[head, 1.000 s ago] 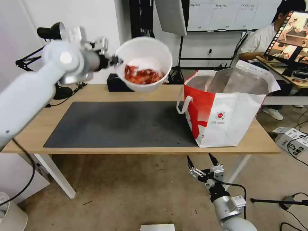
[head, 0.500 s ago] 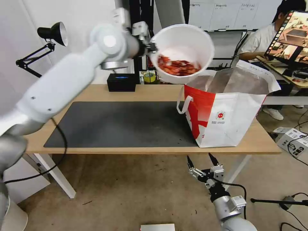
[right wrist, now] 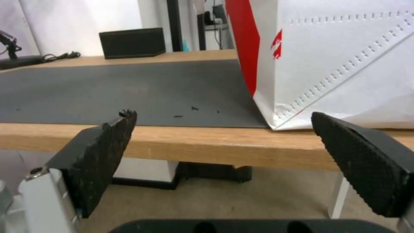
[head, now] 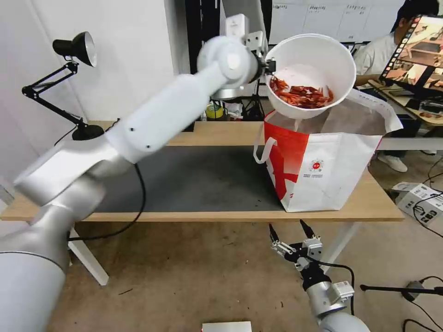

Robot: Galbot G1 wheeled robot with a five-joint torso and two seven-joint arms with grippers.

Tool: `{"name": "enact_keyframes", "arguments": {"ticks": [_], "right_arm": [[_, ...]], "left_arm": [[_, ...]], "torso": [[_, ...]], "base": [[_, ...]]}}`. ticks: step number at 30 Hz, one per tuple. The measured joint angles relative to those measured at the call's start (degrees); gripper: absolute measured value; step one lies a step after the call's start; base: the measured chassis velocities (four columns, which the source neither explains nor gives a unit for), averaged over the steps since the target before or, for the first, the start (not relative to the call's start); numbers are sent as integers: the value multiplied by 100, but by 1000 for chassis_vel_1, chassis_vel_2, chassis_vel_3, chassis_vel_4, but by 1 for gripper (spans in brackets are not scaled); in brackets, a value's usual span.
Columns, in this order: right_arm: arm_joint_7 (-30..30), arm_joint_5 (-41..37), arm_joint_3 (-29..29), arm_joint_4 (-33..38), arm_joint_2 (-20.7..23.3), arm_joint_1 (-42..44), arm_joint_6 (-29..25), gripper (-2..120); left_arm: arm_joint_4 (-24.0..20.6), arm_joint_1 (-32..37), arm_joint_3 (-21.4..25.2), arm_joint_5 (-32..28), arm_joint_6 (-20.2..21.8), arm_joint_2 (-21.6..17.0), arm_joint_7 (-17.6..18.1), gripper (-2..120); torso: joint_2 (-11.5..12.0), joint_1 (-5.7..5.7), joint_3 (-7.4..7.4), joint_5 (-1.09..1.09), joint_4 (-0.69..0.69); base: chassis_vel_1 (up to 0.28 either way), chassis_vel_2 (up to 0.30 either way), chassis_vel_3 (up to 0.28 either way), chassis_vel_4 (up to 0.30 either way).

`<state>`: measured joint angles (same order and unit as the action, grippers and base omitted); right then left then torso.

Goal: Pick up the trash from the table and place it into the takeout bag.

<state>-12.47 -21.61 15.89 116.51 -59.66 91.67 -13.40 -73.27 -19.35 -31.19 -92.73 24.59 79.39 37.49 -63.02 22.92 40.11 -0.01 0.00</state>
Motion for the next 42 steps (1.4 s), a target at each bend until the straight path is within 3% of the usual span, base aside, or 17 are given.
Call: {"name": "enact_keyframes", "arguments": {"ticks": [9, 16, 24, 33, 42], "right_arm": [[0, 0, 0, 0, 0, 0, 0, 100], [0, 0, 0, 0, 0, 0, 0, 100], [0, 0, 0, 0, 0, 0, 0, 100], [0, 0, 0, 0, 0, 0, 0, 100], [0, 0, 0, 0, 0, 0, 0, 100]], "left_arm": [[7, 168, -473, 955, -632, 207, 23, 0], [-90, 215, -740, 1412, -774, 203, 6, 0], [-346, 272, -1048, 1452, -778, 30, -243, 0], [-458, 354, -1082, 1266, -708, 22, -337, 0], [-751, 368, -1024, 917, -310, -87, -519, 0]], "torso": [[0, 0, 0, 0, 0], [0, 0, 0, 1, -1], [-1, -1, 0, 1, 0], [0, -1, 0, 1, 0], [-1, -1, 0, 1, 0]], "base": [[0, 0, 0, 0], [0, 0, 0, 0], [0, 0, 0, 0], [0, 0, 0, 0], [0, 0, 0, 0]]}}
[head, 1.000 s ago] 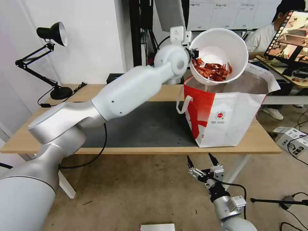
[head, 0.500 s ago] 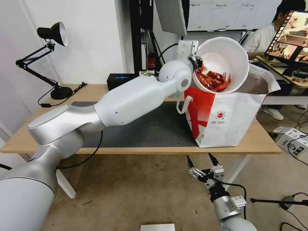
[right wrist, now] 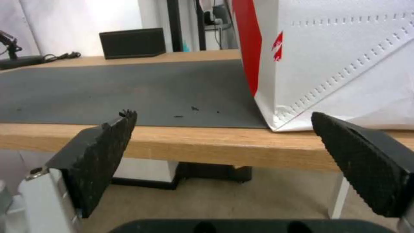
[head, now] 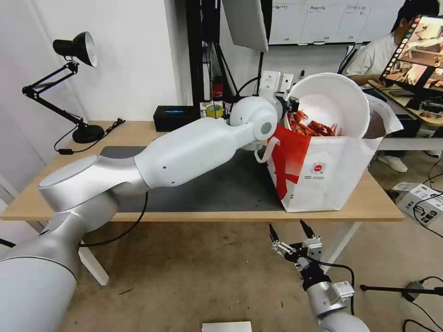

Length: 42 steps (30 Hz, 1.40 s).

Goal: Pick up the trash from the table and place it into the takeout bag.

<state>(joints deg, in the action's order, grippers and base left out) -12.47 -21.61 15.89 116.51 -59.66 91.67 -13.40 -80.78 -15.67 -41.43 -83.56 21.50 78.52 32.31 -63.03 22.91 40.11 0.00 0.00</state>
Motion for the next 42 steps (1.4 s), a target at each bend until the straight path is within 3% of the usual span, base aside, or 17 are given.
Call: {"name": "enact_keyframes", "arguments": {"ticks": [4, 7, 13, 18, 25, 29, 31, 34, 35, 36, 42], "right_arm": [[0, 0, -1, 0, 0, 0, 0, 100], [0, 0, 0, 0, 0, 0, 0, 100], [0, 0, 0, 0, 0, 0, 0, 100], [0, 0, 0, 0, 0, 0, 0, 100], [0, 0, 0, 0, 0, 0, 0, 100], [0, 0, 0, 0, 0, 0, 0, 100], [0, 0, 0, 0, 0, 0, 0, 100], [0, 0, 0, 0, 0, 0, 0, 100], [0, 0, 0, 0, 0, 0, 0, 100], [0, 0, 0, 0, 0, 0, 0, 100], [0, 0, 0, 0, 0, 0, 0, 100]], "left_arm": [[-101, 44, -5, -6, 82, -67, -17, 0], [-161, 78, -5, -6, 131, -119, -9, 7], [-250, 144, -9, -150, 161, -197, 190, 34], [-342, 189, 3, -193, 163, -256, 251, 47], [-686, 215, -29, -140, 80, -627, 259, 78], [-813, 225, -26, -98, -31, -759, 256, 86], [-947, 239, 2, -51, -233, -898, 248, 99], [-981, 231, -64, 208, -378, -1013, 176, 104], [-996, 222, -155, 508, -626, -1143, -3, 107], [-996, 222, -155, 508, -626, -1143, -3, 107], [-1120, 397, -158, 1172, -1597, -1596, -559, 114]], "torso": [[0, 0, 0, 0, 0], [0, 0, 0, 0, 0], [0, 0, 0, 0, 0], [0, 0, 0, 0, -1], [0, 0, 0, 1, 0], [0, 0, 0, 1, 1], [0, 0, 0, 1, 0], [0, 0, 0, 1, -1], [0, 0, 0, 1, -1], [0, 0, 0, 1, -1], [0, 0, 0, 1, -1]], "base": [[0, 0, 0, 0], [0, 0, 0, 0], [0, 0, 0, 0], [0, 0, 0, 0], [0, 0, 0, 0], [0, 0, 0, 0], [0, 0, 0, 0], [0, 0, 0, 0], [0, 0, 0, 0], [0, 0, 0, 0], [0, 0, 0, 0]]}}
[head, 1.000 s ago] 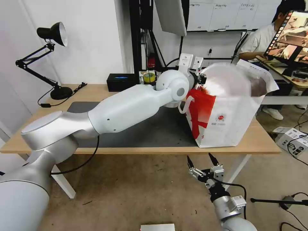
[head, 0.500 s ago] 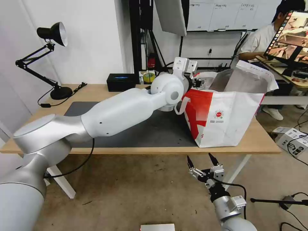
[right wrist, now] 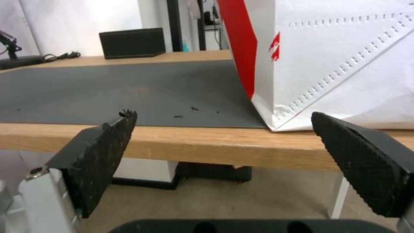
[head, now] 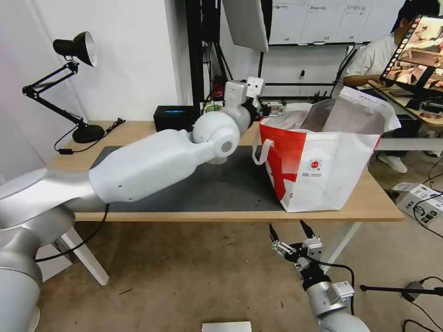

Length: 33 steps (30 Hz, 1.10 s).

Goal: Pick up the trash from the table and place it into the takeout bag.

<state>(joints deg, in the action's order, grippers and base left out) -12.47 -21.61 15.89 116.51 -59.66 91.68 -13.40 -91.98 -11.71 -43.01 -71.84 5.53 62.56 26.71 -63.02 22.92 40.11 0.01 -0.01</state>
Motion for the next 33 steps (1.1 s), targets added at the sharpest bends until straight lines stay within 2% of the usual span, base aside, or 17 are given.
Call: {"name": "enact_keyframes", "arguments": {"ticks": [5, 8, 10, 11, 12, 15, 16, 19, 20, 23, 24, 27, 28, 30, 31, 33], "right_arm": [[0, 0, 0, 0, 0, 0, 0, 100], [0, 0, 0, 0, 0, 0, 0, 100], [0, 0, 0, 0, 0, 0, 0, 100], [0, 0, 0, 0, 0, 0, 0, 100], [0, 0, 0, 0, 0, 0, 0, 100], [0, 0, 0, 0, 0, 0, 0, 100], [0, 0, 0, 0, 0, 0, 0, 100], [0, 0, 0, 0, 0, 0, 0, 100], [0, 0, 0, 0, 0, 0, 0, 100], [0, 0, 0, 0, 0, 0, 0, 100], [0, 0, 0, 0, 0, 0, 0, 100], [0, 0, 0, 0, 0, 0, 0, 100], [0, 0, 0, 0, 0, 0, 0, 100], [0, 0, 0, 0, 0, 0, 0, 100], [0, 0, 0, 0, 0, 0, 0, 100], [0, 0, 0, 0, 0, 0, 0, 100]], "left_arm": [[-127, 236, 227, 220, -339, -304, -126, 114], [-304, 618, 556, 395, -674, -672, -136, 111], [-342, 693, 601, 408, -768, -743, -143, 110], [-487, 967, 773, 422, -979, -970, -175, 107], [-487, 967, 773, 422, -979, -970, -175, 107], [-707, 1577, 1167, 475, -1179, -1378, -297, 101], [-707, 1577, 1167, 475, -1179, -1378, -297, 101], [-826, 2091, 1506, 625, -1304, -1769, -442, 100], [-826, 2091, 1506, 625, -1304, -1769, -442, 100], [-978, 2610, 1977, 736, -1383, -2161, -600, 100], [-978, 2610, 1977, 736, -1383, -2161, -600, 100], [-1175, 3425, 2709, 852, -1514, -2472, -754, 100], [-1175, 3425, 2709, 852, -1514, -2472, -754, 100], [-1339, 4210, 3342, 954, -1592, -2627, -855, 100], [-1339, 4210, 3342, 954, -1592, -2627, -855, 100], [-1425, 4729, 3795, 1029, -1616, -2691, -925, 100]], "torso": [[0, 0, 0, 0, 1], [0, 0, 0, 0, 1], [0, 0, 0, 0, 1], [0, 0, 0, 1, 1], [0, 0, 0, 1, 1], [0, 0, 0, 1, 2], [0, 0, 0, 1, 2], [0, 0, 0, 1, 1], [0, 0, 0, 1, 1], [0, 0, 0, 0, 1], [0, 0, 0, 0, 1], [0, 0, 0, 0, 0], [0, 0, 0, 0, 0], [0, 0, 0, 0, 2], [0, 0, 0, 0, 2], [0, -1, 0, 2, 2]], "base": [[0, 0, 0, 0], [0, 0, 0, 0], [0, 0, 0, 0], [0, 0, 0, 0], [0, 0, 0, 0], [0, 0, 0, 0], [0, 0, 0, 0], [0, 0, 0, 0], [0, 0, 0, 0], [0, 0, 0, 0], [0, 0, 0, 0], [0, 0, 0, 0], [0, 0, 0, 0], [0, 0, 0, 0], [0, 0, 0, 0], [0, 0, 0, 0]]}}
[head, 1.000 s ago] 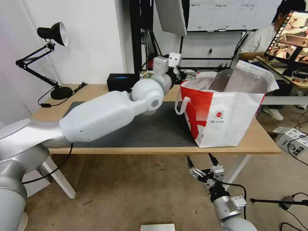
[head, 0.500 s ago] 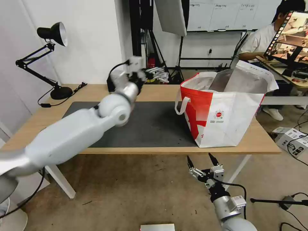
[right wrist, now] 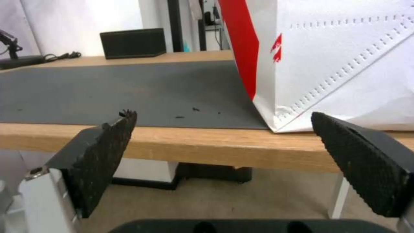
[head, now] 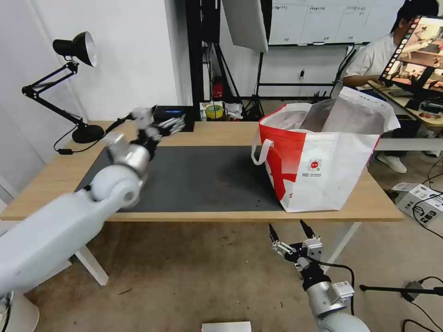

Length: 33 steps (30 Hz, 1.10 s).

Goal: Pick up the trash from the table and place it into the takeout bag.

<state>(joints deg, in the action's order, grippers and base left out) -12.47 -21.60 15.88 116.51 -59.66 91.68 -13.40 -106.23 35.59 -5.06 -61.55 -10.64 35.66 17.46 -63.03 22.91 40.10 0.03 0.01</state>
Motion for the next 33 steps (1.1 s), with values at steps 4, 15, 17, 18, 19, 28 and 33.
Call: {"name": "enact_keyframes", "arguments": {"ticks": [4, 15, 17, 18, 19, 28, 33], "right_arm": [[0, 0, 0, 0, 0, 0, 0, 100], [0, 0, 1, 0, 0, 0, 0, 100], [0, 0, 0, 0, 0, 0, 0, 100], [0, 0, 0, 0, 0, 0, 0, 100], [0, 0, 0, 0, 0, 0, 0, 100], [0, 0, 0, 0, 0, 0, 0, 100], [0, 0, 0, 0, 0, 0, 0, 100]], "left_arm": [[-183, 1004, 891, 158, -120, -201, -176, 100], [-364, 2743, 2302, 899, -501, -174, -293, 100], [-397, 2927, 2501, 980, -501, -70, -298, 100], [-416, 3029, 2617, 1047, -500, 16, -298, 100], [-425, 3089, 2662, 1146, -464, 119, -298, 100], [-404, 3774, 3038, 1858, -272, 555, -503, 100], [-413, 4493, 3557, 2192, -322, 911, -721, 100]], "torso": [[0, 0, 0, -4, 0], [0, 0, 0, -3, -1], [0, 0, 0, -2, -1], [0, 0, 0, -3, 0], [0, 0, 0, -4, 0], [0, 1, 0, -3, -2], [0, 0, 0, -3, 0]], "base": [[0, 0, 0, 0], [0, 0, 0, 0], [0, 0, 0, 0], [0, 0, 0, 0], [0, 0, 0, 0], [0, 0, 0, 0], [0, 0, 0, 0]]}}
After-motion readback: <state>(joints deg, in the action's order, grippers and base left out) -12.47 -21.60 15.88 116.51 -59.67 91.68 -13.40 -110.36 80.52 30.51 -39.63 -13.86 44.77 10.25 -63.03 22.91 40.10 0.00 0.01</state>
